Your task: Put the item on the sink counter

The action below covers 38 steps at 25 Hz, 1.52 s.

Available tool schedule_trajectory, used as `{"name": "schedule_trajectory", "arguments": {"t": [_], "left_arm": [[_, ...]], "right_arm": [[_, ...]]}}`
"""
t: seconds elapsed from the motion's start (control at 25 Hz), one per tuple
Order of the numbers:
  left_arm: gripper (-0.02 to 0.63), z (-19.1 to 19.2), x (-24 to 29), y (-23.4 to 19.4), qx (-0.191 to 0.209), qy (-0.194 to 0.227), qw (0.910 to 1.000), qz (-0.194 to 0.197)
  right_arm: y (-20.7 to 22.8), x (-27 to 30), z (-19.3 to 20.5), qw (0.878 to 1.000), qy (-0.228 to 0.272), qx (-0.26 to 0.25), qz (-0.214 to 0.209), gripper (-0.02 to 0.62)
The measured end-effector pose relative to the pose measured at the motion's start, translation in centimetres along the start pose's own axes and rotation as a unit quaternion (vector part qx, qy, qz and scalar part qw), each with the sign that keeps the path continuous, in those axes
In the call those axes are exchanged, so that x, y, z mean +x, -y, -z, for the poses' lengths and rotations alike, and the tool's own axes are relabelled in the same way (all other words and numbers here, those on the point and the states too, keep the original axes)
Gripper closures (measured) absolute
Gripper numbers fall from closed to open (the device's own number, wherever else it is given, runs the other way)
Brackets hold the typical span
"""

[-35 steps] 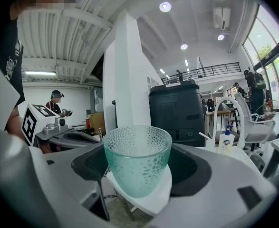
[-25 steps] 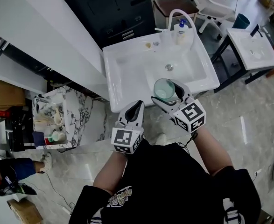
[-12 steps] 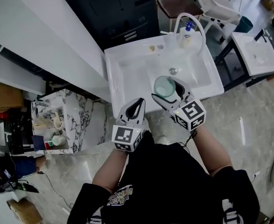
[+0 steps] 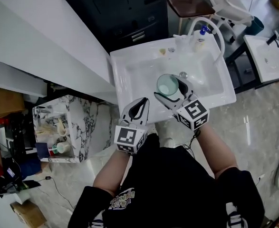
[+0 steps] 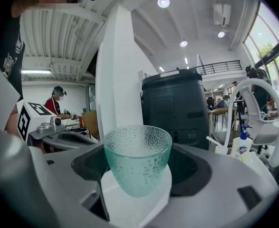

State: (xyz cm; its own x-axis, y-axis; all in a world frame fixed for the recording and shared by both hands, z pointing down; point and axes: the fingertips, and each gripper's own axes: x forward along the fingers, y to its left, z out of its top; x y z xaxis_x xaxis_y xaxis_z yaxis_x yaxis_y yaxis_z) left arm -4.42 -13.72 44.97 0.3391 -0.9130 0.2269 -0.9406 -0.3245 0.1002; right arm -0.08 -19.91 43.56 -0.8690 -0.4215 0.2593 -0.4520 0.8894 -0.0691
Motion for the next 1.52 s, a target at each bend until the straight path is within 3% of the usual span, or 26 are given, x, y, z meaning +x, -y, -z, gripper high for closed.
{"name": "schedule_trajectory", "arguments": {"t": [0.68,1.52], "left_arm": [[0.58,1.8,5.5,-6.7,0.003,-0.027,0.9996,0.008],[0.58,3.1,9.0,-11.4,-0.005,-0.032,0.9991,0.027]], "right_arm": [[5.9,9.5,2.1,1.0,-0.024,0.006,0.006,0.169],[11.1,19.2,5.3,0.998,-0.044,-0.011,0.038,0.17]]}}
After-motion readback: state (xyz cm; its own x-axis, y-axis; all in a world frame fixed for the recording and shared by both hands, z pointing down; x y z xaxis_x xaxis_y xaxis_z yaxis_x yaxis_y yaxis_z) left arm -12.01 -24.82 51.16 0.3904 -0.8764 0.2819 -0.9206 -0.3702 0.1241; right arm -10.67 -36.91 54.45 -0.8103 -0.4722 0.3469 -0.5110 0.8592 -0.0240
